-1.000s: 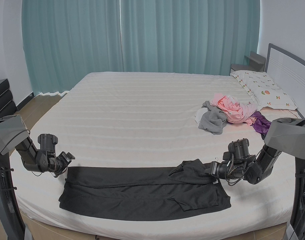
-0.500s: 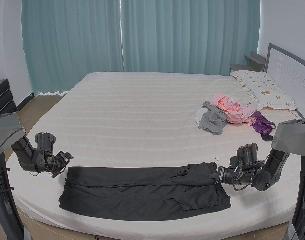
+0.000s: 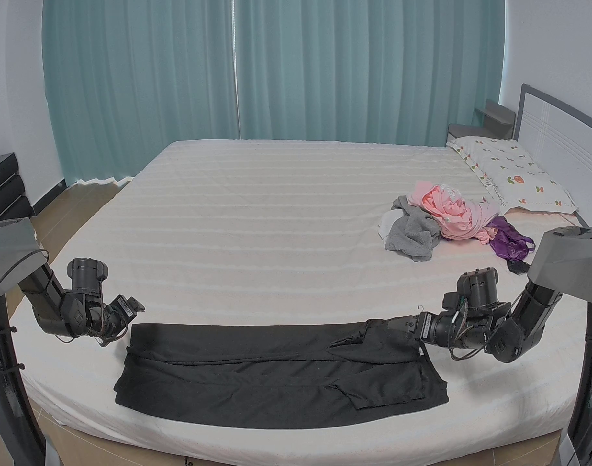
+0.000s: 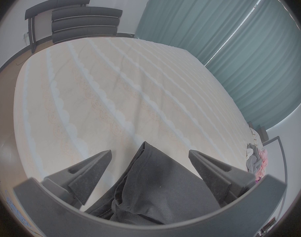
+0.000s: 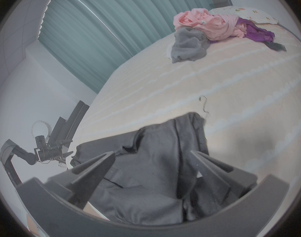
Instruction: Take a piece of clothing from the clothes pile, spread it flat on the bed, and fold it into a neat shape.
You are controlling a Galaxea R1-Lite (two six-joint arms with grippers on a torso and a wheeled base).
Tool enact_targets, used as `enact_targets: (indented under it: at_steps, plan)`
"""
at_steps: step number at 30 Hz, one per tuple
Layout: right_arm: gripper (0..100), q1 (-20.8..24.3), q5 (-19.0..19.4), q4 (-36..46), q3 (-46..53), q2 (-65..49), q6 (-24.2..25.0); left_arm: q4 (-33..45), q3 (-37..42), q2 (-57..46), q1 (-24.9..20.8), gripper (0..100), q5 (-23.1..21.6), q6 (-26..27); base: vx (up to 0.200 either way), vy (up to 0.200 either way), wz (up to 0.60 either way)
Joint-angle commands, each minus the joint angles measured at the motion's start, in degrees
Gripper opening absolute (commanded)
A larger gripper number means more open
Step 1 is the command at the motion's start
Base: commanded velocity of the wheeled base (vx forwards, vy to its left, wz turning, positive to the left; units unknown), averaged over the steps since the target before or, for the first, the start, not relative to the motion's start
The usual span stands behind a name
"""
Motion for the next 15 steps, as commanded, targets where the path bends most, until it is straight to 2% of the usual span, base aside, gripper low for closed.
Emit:
enact_targets:
  at_steps: [1,3,5,10,15]
  plan:
    - [100,4.1,-1.9,6.3,-7.9,-2.8,3.3,0.0,-0.1,-0.1,0.1,100,-0.1,-0.1,0.000,0.000,0.00]
    - [100,4.8,-2.5,7.5,-9.1,-2.6,4.1,0.0,-0.1,-0.1,0.1,100,-0.1,-0.1,0.000,0.000,0.00]
    - [100,9.4,-6.5,14.1,-15.6,0.0,7.1,0.0,-0.1,0.1,0.1,100,-0.1,-0.2,0.000,0.000,0.00]
    - [100,14.5,-8.7,19.7,-20.9,3.8,9.1,0.0,-0.1,0.2,0.1,100,-0.1,-0.2,0.000,0.000,0.00]
    - [100,15.1,-9.2,26.8,-25.0,5.2,9.1,-0.1,-0.1,0.3,0.1,100,-0.1,-0.2,0.000,0.000,0.00]
